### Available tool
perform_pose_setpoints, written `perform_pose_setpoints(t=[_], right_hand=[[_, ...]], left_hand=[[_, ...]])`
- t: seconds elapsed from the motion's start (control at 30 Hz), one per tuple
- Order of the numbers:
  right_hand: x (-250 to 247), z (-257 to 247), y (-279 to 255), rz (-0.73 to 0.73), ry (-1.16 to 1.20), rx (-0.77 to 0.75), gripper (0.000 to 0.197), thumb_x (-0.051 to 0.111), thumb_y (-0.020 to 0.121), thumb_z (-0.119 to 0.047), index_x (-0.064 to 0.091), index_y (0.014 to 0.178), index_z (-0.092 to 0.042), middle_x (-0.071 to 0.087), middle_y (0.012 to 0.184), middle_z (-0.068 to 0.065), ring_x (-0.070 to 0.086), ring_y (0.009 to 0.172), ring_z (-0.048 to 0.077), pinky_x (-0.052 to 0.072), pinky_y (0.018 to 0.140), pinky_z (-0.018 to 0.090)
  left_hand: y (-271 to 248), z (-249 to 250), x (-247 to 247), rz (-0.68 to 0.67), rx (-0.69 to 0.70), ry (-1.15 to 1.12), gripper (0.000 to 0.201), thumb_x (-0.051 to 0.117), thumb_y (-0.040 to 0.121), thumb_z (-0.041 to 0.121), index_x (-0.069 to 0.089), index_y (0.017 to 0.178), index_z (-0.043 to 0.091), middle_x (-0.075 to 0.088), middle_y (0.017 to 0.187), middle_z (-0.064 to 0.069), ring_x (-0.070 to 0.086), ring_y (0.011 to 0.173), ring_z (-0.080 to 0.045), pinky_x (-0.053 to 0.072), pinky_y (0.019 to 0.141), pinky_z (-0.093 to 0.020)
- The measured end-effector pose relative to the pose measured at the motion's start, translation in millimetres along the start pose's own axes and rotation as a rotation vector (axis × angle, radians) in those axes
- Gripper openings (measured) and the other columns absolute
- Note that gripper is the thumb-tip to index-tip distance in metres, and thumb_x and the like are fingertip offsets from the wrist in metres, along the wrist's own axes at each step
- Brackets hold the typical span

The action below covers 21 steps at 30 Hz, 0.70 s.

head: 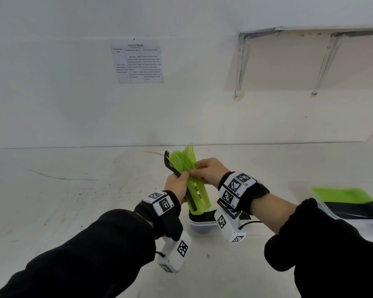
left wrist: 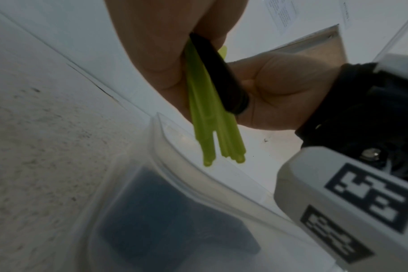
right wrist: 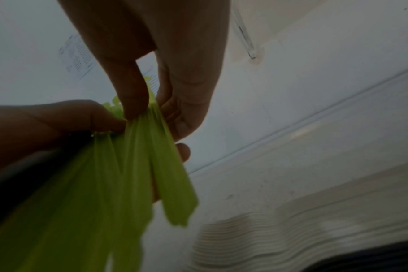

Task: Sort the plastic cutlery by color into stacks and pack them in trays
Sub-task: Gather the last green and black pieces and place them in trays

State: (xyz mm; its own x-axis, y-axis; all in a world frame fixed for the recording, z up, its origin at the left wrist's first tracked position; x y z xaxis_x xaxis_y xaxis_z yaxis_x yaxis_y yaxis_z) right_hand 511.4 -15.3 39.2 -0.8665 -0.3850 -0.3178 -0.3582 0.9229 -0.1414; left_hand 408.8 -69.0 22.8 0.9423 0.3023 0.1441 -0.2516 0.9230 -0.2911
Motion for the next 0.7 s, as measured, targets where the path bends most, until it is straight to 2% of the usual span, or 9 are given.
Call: perform_pose_setpoints(t=[0.1,0.23,0.3,0.43,0.57,0.7], right_hand=[[1.5,2.1,0.4,0.02,-0.003,-0.008,0.023,0.064,0.086,-0.011,0.064,0.107,0.0,0.068,0.096,0.013,0.065,0.094,0.029,0.05,0.095,0.044],[2.2,3.5,-2.6,0.044,-0.013,-0.041,0.029,0.065,0.085,-0.013,0.063,0.111,0.0,0.068,0.107,0.019,0.065,0.093,0.026,0.051,0.094,0.041],[2.2,3.0,-3.2,0.028,-0.012,-0.054,0.029,0.065,0.085,-0.011,0.063,0.112,0.0,0.068,0.107,0.02,0.064,0.091,0.024,0.052,0.093,0.041],[-0.6,2.9,-0.3,0.048,-0.023,-0.03,0.028,0.07,0.081,-0.009,0.066,0.108,-0.001,0.068,0.104,0.02,0.067,0.092,0.029,0.052,0.092,0.043],[-2.4,2.3,4.4,0.027,-0.073,-0.001,0.024,0.069,0.08,-0.009,0.068,0.103,-0.004,0.07,0.102,0.018,0.068,0.094,0.031,0.053,0.091,0.042],[-3.7,0.8,5.8,0.038,-0.135,-0.018,0.029,0.069,0.081,-0.011,0.067,0.109,-0.005,0.069,0.096,0.012,0.063,0.086,0.019,0.053,0.083,0.03]], left_hand=[[0.7,-0.6,-1.6,0.002,0.014,0.011,0.015,0.045,0.096,0.011,0.058,0.093,0.005,0.063,0.082,-0.016,0.063,0.073,-0.034,0.054,0.075,-0.057],[5.7,-1.0,-3.2,0.025,0.048,0.063,0.02,0.048,0.093,0.013,0.06,0.105,0.002,0.066,0.096,-0.021,0.065,0.091,-0.039,0.051,0.083,-0.06],[8.1,-1.2,-3.5,0.022,0.034,0.054,0.02,0.049,0.092,0.014,0.06,0.106,0.004,0.066,0.104,-0.026,0.065,0.095,-0.041,0.051,0.083,-0.06],[6.1,-1.4,-2.8,-0.031,-0.002,0.016,0.014,0.047,0.094,0.012,0.06,0.097,0.007,0.064,0.104,-0.028,0.064,0.096,-0.044,0.051,0.084,-0.058],[8.7,-3.1,-2.3,-0.059,-0.013,-0.006,0.015,0.047,0.095,0.013,0.059,0.088,0.009,0.064,0.086,-0.019,0.062,0.076,-0.034,0.052,0.078,-0.051],[11.9,-4.1,-1.6,-0.046,0.004,-0.029,0.015,0.048,0.095,0.013,0.058,0.085,0.01,0.061,0.079,-0.015,0.06,0.069,-0.031,0.051,0.08,-0.054]])
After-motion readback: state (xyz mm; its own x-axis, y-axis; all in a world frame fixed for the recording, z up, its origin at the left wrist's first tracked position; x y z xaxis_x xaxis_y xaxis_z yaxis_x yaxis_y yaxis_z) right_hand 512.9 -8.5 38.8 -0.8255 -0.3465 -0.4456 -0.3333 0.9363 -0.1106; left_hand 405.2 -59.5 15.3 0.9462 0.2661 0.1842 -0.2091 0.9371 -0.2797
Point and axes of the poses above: each hand's wrist, its own y-axis towards the middle knuckle, its own x-axis out of the palm, z = x × y, the point moved 1 cm from there along y, towards the middle knuckle
